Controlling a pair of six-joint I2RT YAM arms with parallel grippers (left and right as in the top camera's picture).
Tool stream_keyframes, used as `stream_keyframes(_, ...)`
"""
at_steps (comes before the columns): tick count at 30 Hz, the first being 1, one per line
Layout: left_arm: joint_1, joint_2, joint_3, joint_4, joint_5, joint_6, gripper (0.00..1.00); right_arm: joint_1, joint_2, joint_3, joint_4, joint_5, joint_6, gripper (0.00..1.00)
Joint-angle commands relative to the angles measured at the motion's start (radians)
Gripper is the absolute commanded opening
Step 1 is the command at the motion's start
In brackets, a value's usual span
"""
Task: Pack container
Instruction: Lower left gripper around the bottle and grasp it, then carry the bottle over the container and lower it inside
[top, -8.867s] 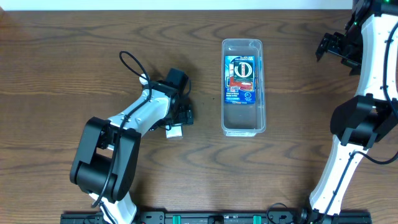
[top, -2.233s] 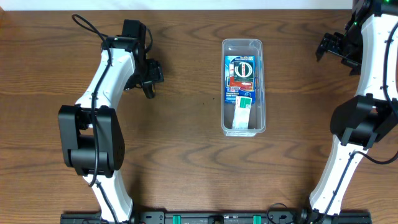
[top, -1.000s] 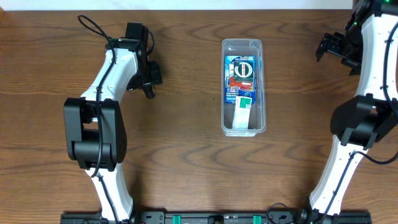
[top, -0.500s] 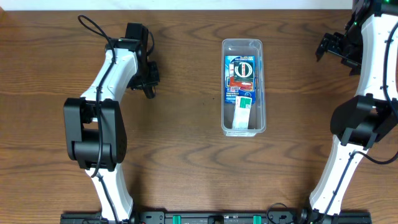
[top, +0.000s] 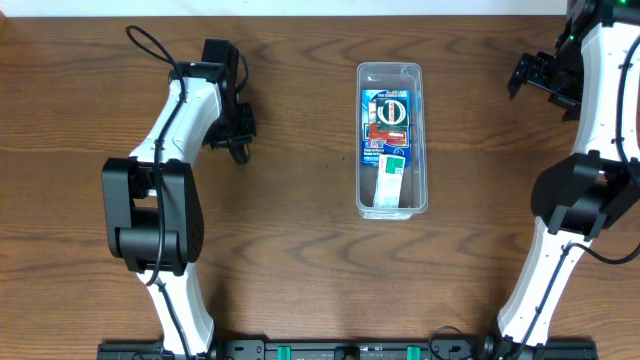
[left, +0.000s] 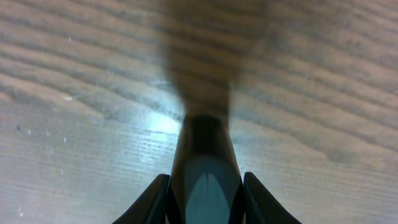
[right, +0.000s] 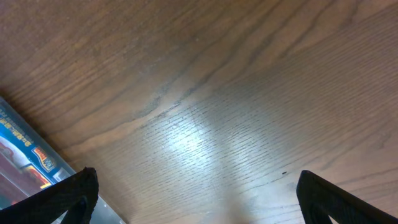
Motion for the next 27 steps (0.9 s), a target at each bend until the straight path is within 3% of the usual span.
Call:
stream_keyframes(1,-0.005,-0.034,0.029,-0.041,0.036,0.012,0.19,-0.003,0.002,-0.003,-0.001,0.000,-0.011,0.99)
stream_keyframes(7,-0.079,-0.090,0.179,-0.203,0.069,0.012,0.19,-0.003,0.002,-0.003,-0.001,0.000,-0.011,0.99)
stream_keyframes(13,-0.243,-0.162,0.352,-0.314,0.069,-0.008,0.19,-0.003,0.002,-0.003,-0.001,0.000,-0.011,0.99)
stream_keyframes(27,-0.572,-0.211,0.403,-0.206,0.052,-0.163,0.19,-0.003,0.002,-0.003,-0.001,0.000,-0.011,0.99)
